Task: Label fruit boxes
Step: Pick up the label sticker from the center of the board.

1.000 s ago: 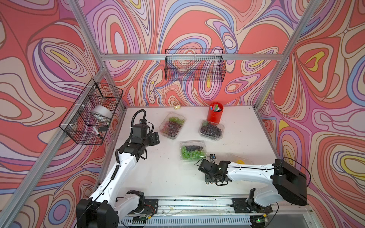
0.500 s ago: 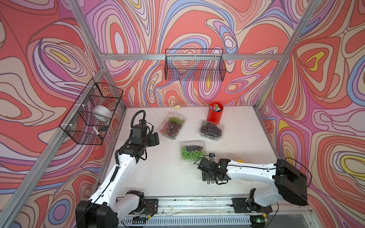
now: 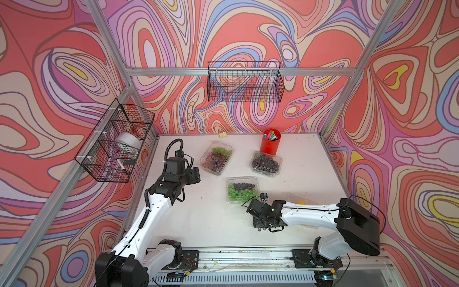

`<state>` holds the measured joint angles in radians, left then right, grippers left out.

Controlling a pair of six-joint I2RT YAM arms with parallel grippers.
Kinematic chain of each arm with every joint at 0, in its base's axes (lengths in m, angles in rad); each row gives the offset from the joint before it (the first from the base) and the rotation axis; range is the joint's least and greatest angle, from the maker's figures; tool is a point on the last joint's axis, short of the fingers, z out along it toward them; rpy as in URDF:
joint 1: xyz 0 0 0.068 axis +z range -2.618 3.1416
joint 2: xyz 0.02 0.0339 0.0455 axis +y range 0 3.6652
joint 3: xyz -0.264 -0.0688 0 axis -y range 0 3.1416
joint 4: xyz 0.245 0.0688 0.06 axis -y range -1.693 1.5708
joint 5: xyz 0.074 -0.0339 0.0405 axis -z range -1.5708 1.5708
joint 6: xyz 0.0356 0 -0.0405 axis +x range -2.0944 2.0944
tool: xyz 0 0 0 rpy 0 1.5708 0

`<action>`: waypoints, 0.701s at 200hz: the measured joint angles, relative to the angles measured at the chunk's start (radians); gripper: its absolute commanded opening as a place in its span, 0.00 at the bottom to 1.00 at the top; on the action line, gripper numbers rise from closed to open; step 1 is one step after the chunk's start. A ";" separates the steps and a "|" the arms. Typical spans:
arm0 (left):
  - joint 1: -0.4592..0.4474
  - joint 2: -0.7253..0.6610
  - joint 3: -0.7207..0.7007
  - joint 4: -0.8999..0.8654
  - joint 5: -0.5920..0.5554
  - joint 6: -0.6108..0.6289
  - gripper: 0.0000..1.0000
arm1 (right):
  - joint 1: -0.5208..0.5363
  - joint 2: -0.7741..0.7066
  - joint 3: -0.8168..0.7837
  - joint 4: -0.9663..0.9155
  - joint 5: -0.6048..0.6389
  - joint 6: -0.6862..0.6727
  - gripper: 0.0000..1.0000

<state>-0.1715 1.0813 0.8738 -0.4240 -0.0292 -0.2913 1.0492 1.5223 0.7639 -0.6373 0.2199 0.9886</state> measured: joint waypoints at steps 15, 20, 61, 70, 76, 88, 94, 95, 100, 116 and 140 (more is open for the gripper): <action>0.000 0.000 0.000 0.000 0.000 0.000 0.86 | -0.001 -0.005 -0.007 0.006 0.004 -0.001 0.59; 0.000 0.000 -0.001 0.000 0.000 0.000 0.85 | -0.001 -0.006 -0.009 0.009 0.006 -0.001 0.57; 0.000 0.000 -0.001 0.000 0.000 0.000 0.85 | -0.001 -0.017 -0.023 0.026 0.020 -0.003 0.46; 0.000 0.000 -0.001 0.000 0.001 0.000 0.85 | -0.001 -0.023 -0.029 0.031 0.022 -0.007 0.44; 0.000 0.000 -0.001 0.000 0.001 0.000 0.84 | -0.001 -0.029 -0.035 0.036 0.024 -0.009 0.43; 0.000 0.000 -0.001 0.000 0.002 0.002 0.83 | -0.001 -0.043 -0.050 0.047 0.027 -0.011 0.42; 0.000 0.000 -0.001 0.000 0.002 0.003 0.82 | -0.002 -0.053 -0.058 0.055 0.027 -0.014 0.41; 0.000 0.000 -0.001 0.000 0.002 0.003 0.82 | -0.002 -0.055 -0.060 0.056 0.027 -0.015 0.42; 0.000 0.000 -0.001 0.000 0.003 0.003 0.80 | -0.002 -0.063 -0.069 0.064 0.027 -0.017 0.41; 0.000 0.000 -0.001 0.000 0.007 0.006 0.78 | -0.002 -0.091 -0.096 0.091 0.027 -0.024 0.40; 0.000 0.000 -0.001 0.000 0.024 0.011 0.71 | -0.003 -0.121 -0.126 0.121 0.027 -0.032 0.40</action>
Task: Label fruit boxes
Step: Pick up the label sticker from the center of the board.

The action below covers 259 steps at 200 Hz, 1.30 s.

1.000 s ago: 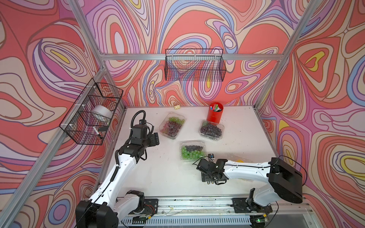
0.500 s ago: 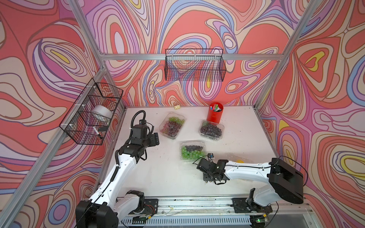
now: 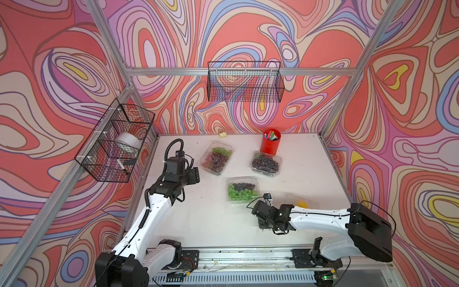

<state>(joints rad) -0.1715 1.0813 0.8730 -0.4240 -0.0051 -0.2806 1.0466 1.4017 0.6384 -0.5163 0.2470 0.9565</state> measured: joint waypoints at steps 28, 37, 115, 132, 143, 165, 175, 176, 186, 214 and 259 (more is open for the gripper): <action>0.000 0.000 0.000 0.000 0.041 0.013 0.62 | 0.000 -0.041 -0.036 0.026 -0.002 -0.002 0.39; 0.000 0.000 0.000 0.000 0.059 0.019 0.61 | 0.000 -0.056 -0.049 0.030 -0.003 -0.002 0.39; -0.021 -0.037 -0.035 0.045 0.292 0.049 0.54 | 0.000 -0.264 -0.111 0.034 0.002 -0.034 0.39; -0.039 -0.037 -0.044 0.077 0.361 0.047 0.53 | 0.000 -0.316 -0.109 0.036 0.009 -0.076 0.38; -0.054 -0.036 -0.049 0.092 0.394 0.043 0.50 | 0.000 -0.345 -0.105 0.038 0.013 -0.106 0.38; -0.094 -0.035 -0.067 0.153 0.465 0.037 0.48 | 0.000 -0.386 -0.073 0.039 0.022 -0.185 0.38; -0.114 -0.031 -0.078 0.188 0.499 0.037 0.49 | 0.000 -0.396 -0.053 0.047 0.025 -0.220 0.38; -0.115 -0.031 -0.079 0.190 0.502 0.037 0.49 | 0.000 -0.397 -0.051 0.047 0.025 -0.223 0.38; -0.140 -0.023 -0.090 0.229 0.538 0.037 0.51 | 0.000 -0.402 -0.031 0.057 0.026 -0.260 0.38; -0.219 0.010 -0.118 0.351 0.632 0.036 0.54 | 0.000 -0.405 0.004 0.114 0.027 -0.359 0.38; -0.303 0.085 -0.134 0.521 0.750 0.018 0.59 | 0.000 -0.396 0.005 0.246 0.025 -0.478 0.38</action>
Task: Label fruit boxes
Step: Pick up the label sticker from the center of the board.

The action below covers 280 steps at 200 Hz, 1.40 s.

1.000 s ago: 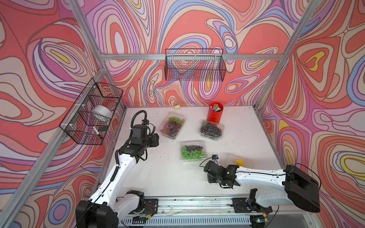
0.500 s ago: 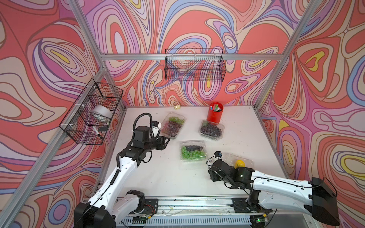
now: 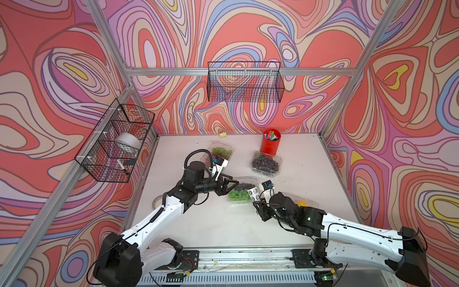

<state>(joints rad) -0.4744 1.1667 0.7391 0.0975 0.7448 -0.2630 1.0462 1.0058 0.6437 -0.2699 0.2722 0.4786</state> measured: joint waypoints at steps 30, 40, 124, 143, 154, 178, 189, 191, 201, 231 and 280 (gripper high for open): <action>-0.032 0.041 0.000 0.066 0.064 -0.008 0.61 | -0.014 0.010 -0.001 0.095 -0.025 -0.045 0.39; -0.042 0.049 0.000 0.084 0.085 -0.011 0.62 | -0.026 0.013 -0.002 0.125 -0.041 -0.053 0.39; -0.077 0.083 0.000 0.169 0.180 -0.021 0.53 | -0.120 0.044 -0.024 0.280 -0.222 -0.075 0.38; -0.077 0.091 0.000 0.181 0.183 -0.022 0.52 | -0.131 0.049 -0.039 0.309 -0.259 -0.076 0.38; -0.077 0.095 0.000 0.188 0.184 -0.023 0.52 | -0.138 0.051 -0.047 0.326 -0.276 -0.076 0.38; -0.077 0.097 0.000 0.193 0.187 -0.023 0.43 | -0.151 0.051 -0.057 0.349 -0.307 -0.077 0.37; -0.077 0.097 0.000 0.195 0.190 -0.023 0.40 | -0.158 0.051 -0.057 0.357 -0.318 -0.077 0.37; -0.077 0.097 0.000 0.196 0.191 -0.023 0.39 | -0.159 0.051 -0.057 0.359 -0.319 -0.078 0.37; -0.077 0.097 0.000 0.198 0.195 -0.023 0.36 | -0.164 0.053 -0.057 0.368 -0.327 -0.078 0.38; -0.077 0.098 0.000 0.200 0.198 -0.026 0.15 | -0.171 0.066 -0.057 0.388 -0.345 -0.084 0.38; -0.077 0.099 0.029 0.118 0.170 0.019 0.00 | -0.191 0.071 -0.058 0.391 -0.362 -0.105 0.61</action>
<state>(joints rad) -0.5510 1.2659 0.7681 0.2153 0.9146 -0.2436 0.8551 1.0763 0.5854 0.1207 -0.0895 0.3737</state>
